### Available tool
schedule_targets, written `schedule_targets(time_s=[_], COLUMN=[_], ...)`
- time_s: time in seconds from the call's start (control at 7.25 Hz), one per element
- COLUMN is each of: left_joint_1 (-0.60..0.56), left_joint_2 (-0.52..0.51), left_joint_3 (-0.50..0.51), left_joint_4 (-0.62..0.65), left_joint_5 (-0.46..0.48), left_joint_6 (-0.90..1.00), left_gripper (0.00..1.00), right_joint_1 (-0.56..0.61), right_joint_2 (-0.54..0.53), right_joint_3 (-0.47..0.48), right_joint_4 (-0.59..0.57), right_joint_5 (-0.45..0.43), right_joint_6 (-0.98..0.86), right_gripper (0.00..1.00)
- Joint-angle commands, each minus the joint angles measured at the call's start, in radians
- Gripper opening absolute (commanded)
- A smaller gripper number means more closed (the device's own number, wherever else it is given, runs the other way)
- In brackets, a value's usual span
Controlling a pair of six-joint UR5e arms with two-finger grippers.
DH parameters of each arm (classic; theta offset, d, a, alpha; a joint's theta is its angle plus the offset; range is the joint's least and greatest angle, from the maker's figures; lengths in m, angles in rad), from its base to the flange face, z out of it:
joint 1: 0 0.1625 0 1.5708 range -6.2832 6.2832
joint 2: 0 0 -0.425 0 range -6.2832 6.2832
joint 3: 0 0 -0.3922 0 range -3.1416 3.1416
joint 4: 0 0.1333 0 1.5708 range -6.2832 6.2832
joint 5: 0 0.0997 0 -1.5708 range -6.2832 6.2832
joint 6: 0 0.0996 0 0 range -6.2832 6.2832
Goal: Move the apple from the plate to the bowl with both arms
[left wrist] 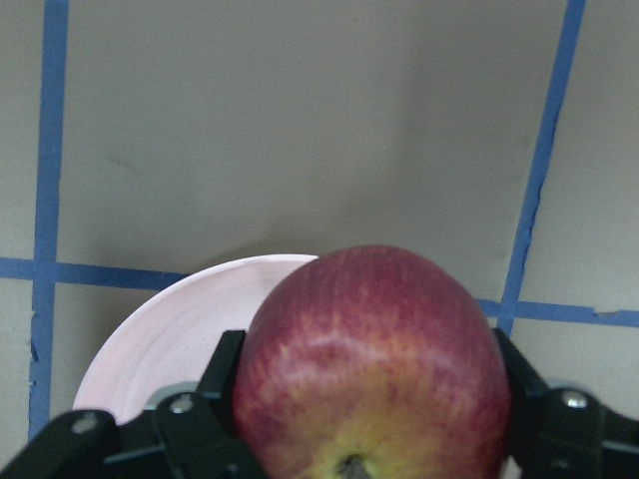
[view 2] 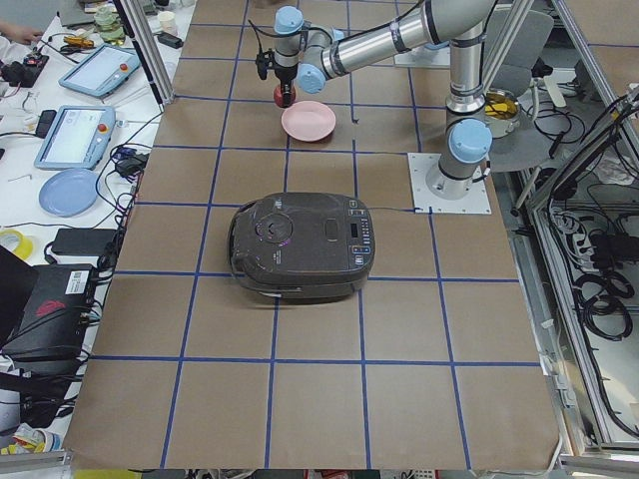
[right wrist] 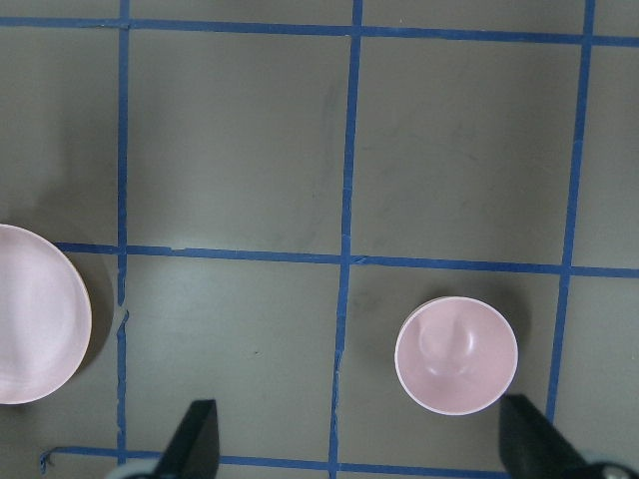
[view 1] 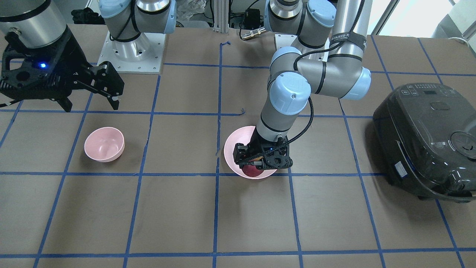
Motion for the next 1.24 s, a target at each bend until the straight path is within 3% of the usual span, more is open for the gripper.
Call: schedule_targets(time_s=[0.0,0.41,0.69,0.97,1.1], left_joint_1=[0.003,0.008,0.010,0.010,0.010], left_joint_2=[0.009,0.015,0.012,0.010,0.010], left_joint_3=[0.004,0.006,0.006,0.006,0.006], left_joint_4=[-0.034,-0.033,-0.031,-0.031,-0.031], left_joint_5=[0.001,0.001,0.001,0.000,0.000], left_joint_6=[0.010,0.010,0.010,0.010,0.010], left_gripper=[0.05,0.05,0.05,0.05,0.05], right_joint_1=[-0.007,-0.070,-0.125,-0.130,-0.130], right_joint_2=[-0.009,0.005,0.019,0.051,0.053], right_joint_3=[0.137,0.501,0.782,0.836,0.834], right_joint_4=[-0.036,-0.367,-0.719,-0.793,-0.793], right_joint_5=[-0.010,-0.024,-0.036,-0.037,-0.039], right_joint_6=[-0.065,-0.067,-0.073,-0.076,-0.077], right_gripper=[0.95,0.94,0.86,0.63,0.24])
